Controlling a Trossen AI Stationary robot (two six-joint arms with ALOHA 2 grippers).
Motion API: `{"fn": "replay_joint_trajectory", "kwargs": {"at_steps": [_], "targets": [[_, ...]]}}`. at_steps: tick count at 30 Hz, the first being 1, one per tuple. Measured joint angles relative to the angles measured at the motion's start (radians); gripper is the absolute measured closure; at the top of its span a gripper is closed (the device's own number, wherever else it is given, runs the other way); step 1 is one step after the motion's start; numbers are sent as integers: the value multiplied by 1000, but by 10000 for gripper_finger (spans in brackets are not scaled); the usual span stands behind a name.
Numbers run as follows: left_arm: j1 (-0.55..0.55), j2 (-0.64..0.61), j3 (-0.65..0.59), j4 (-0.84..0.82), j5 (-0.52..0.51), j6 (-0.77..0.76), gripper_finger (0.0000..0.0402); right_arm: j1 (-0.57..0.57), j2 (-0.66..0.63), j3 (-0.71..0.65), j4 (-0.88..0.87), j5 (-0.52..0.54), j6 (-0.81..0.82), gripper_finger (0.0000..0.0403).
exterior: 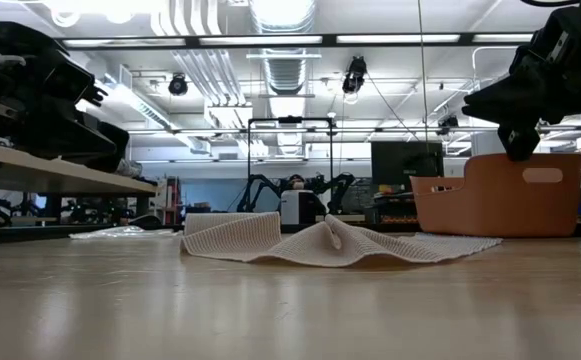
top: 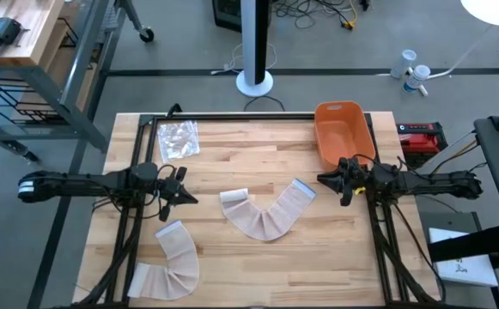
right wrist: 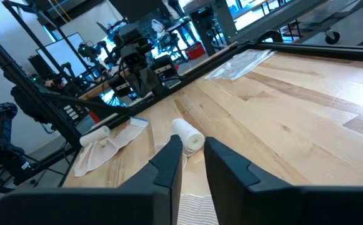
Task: Roll bandage
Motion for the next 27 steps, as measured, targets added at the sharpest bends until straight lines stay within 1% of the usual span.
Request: {"fn": "replay_joint_trajectory", "kwargs": {"at_steps": [2,5,7,10,12,14,16,19,23,25,27], "targets": [[0,0,0,0,0,0,402,0,0,0,2,4,-1,335],[0,0,0,0,0,0,402,0,0,0,32,41,-1,330],[0,0,0,0,-13,5,402,0,0,0,33,42,-2,328],[0,0,0,19,-66,112,402,0,0,0,38,42,1,325],[0,0,0,57,-61,68,402,0,0,0,66,63,-2,325],[0,0,0,120,-64,-37,401,0,0,0,112,92,0,328],[0,0,0,226,-105,-109,402,0,0,0,141,90,0,333],[0,3,0,393,-154,-176,401,0,0,0,221,90,-23,342],[0,3,1,599,-167,-228,401,0,0,0,308,81,-132,353],[-1,3,1,662,-218,-227,402,0,2,0,314,95,-160,358],[0,5,1,672,-298,-243,401,0,33,1,324,124,-169,358]]}}
